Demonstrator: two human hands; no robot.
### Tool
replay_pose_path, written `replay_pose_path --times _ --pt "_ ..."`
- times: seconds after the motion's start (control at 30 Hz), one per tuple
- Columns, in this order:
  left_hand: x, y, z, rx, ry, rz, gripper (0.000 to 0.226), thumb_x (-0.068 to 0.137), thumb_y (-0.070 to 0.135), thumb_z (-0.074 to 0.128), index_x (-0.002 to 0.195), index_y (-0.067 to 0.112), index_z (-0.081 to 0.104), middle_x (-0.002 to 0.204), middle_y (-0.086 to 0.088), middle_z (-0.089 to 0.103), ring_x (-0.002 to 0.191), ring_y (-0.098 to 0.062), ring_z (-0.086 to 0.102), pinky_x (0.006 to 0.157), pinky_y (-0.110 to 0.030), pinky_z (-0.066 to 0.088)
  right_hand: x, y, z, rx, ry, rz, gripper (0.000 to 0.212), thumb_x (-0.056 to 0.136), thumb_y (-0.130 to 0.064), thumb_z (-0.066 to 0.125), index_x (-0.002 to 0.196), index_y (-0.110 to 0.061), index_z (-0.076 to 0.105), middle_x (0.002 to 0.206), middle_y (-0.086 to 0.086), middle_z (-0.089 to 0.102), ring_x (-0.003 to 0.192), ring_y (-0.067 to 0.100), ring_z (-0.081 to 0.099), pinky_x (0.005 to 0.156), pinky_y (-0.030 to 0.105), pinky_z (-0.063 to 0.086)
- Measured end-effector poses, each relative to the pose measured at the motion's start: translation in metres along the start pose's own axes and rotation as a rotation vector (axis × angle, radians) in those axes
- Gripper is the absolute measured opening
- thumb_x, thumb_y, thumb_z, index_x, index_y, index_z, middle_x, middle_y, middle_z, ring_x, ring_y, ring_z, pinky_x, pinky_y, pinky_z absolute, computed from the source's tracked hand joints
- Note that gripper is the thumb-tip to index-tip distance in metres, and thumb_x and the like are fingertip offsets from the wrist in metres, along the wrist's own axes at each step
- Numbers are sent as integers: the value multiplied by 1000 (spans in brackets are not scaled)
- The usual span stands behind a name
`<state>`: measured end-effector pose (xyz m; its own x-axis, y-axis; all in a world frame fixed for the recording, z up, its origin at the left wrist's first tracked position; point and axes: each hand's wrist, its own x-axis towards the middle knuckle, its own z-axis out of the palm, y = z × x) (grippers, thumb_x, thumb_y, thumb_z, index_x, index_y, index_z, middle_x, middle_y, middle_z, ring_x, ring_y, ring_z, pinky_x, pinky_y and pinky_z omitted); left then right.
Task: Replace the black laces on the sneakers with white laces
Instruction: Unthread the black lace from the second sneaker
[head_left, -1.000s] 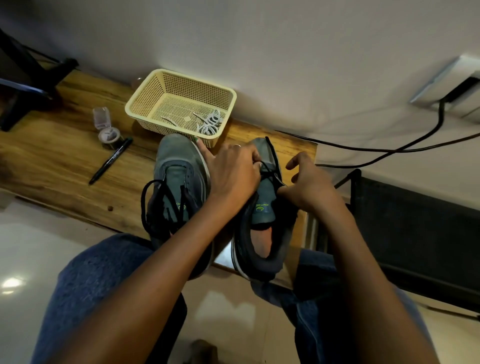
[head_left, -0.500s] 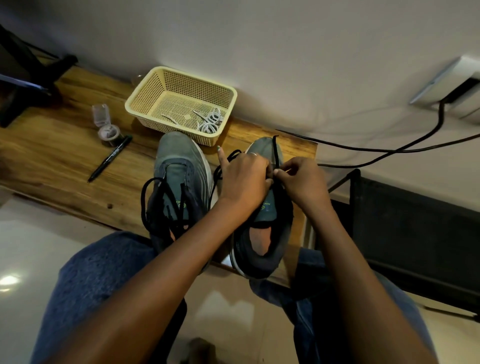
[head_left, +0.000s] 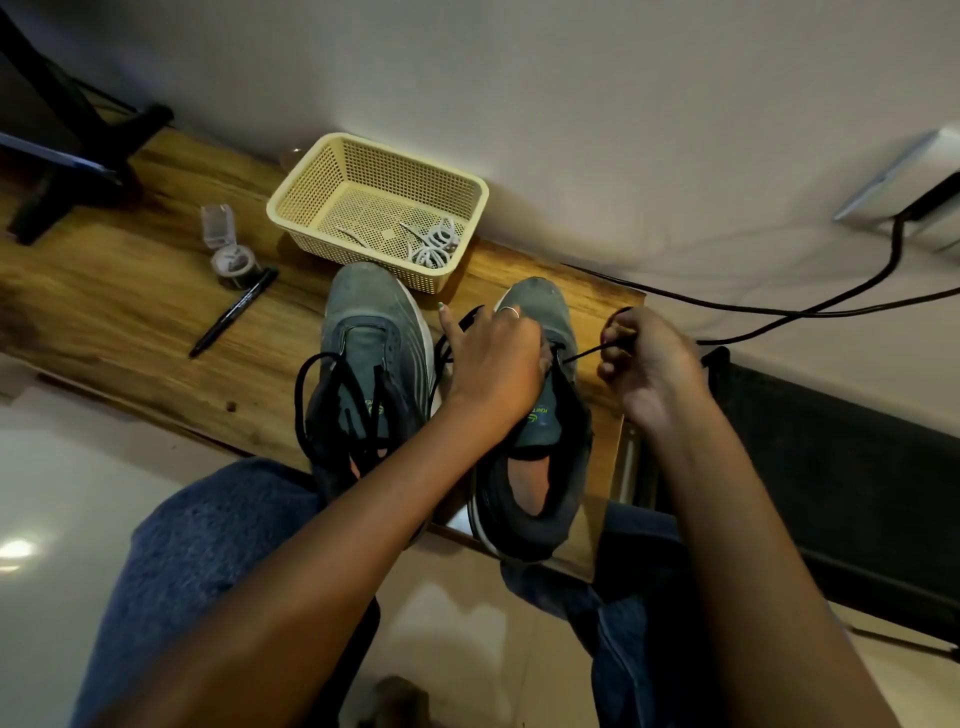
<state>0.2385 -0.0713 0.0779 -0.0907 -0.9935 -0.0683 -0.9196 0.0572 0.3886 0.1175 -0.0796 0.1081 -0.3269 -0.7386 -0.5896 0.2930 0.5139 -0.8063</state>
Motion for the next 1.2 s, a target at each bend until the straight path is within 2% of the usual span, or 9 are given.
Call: replay_pose_path --times 0.07,0.17,0.4,0.5,0.67,0.83,0.93,1.03,1.2 --pt "-1 -1 0 7 -12 -4 19 94 31 56 106 20 66 121 -1 56 124 -24 43 113 -64 7 3 -7 -7 70 66 -88 12 91 -3 46 96 -4 57 71 4 55 48 7 48 42 17 40" --pt "0 0 0 17 -25 -6 17 95 28 55 106 20 65 122 -2 55 128 -24 40 113 -65 6 5 -13 -17 -77 106 -217 45 90 -1 50 132 -8 36 102 9 54 87 16 60 70 24 52" --pt "1 1 0 12 -11 12 10 95 25 56 102 23 63 118 -1 56 125 -22 43 114 -62 6 -5 -3 -11 -877 125 -542 89 85 -14 66 152 -13 8 155 14 9 139 29 26 97 28 33" --pt "2 2 -1 3 -10 1 8 94 25 56 101 24 61 116 -1 57 123 -21 45 115 -59 8 -14 0 -11 -1112 95 -670 76 83 -30 70 146 -17 27 155 10 6 139 33 23 102 37 35" --pt "3 1 -2 -32 -14 8 10 93 24 58 102 22 61 115 -2 59 117 -22 51 114 -54 19 -13 3 -10 -1177 -236 -388 24 84 -34 70 91 -11 67 99 13 70 84 24 68 79 44 57" --pt "11 -11 -15 -119 20 -76 8 92 15 57 99 18 61 108 -3 62 104 -25 58 107 -53 31 -14 -2 -10 -1138 -166 -396 24 84 -15 67 82 9 67 86 25 69 82 35 68 75 43 55" --pt "15 -24 -25 -155 91 -151 6 91 15 57 90 21 60 103 -1 63 103 -24 57 107 -58 28 -13 -2 -11 -1149 -166 -395 18 84 -14 66 78 3 68 79 19 69 78 29 68 72 39 55" --pt "8 -19 -24 -128 45 -79 14 91 25 60 105 28 62 112 5 64 115 -20 53 112 -62 17 -13 -1 -10 -1160 -167 -405 17 84 -15 66 78 1 68 78 15 69 78 28 66 71 39 54" --pt "1 -3 -7 -23 46 28 22 86 36 67 107 30 67 110 1 68 107 -20 59 112 -45 24 -14 1 -8 -1170 -170 -418 17 85 -16 66 80 0 67 79 14 68 78 26 66 73 41 56"
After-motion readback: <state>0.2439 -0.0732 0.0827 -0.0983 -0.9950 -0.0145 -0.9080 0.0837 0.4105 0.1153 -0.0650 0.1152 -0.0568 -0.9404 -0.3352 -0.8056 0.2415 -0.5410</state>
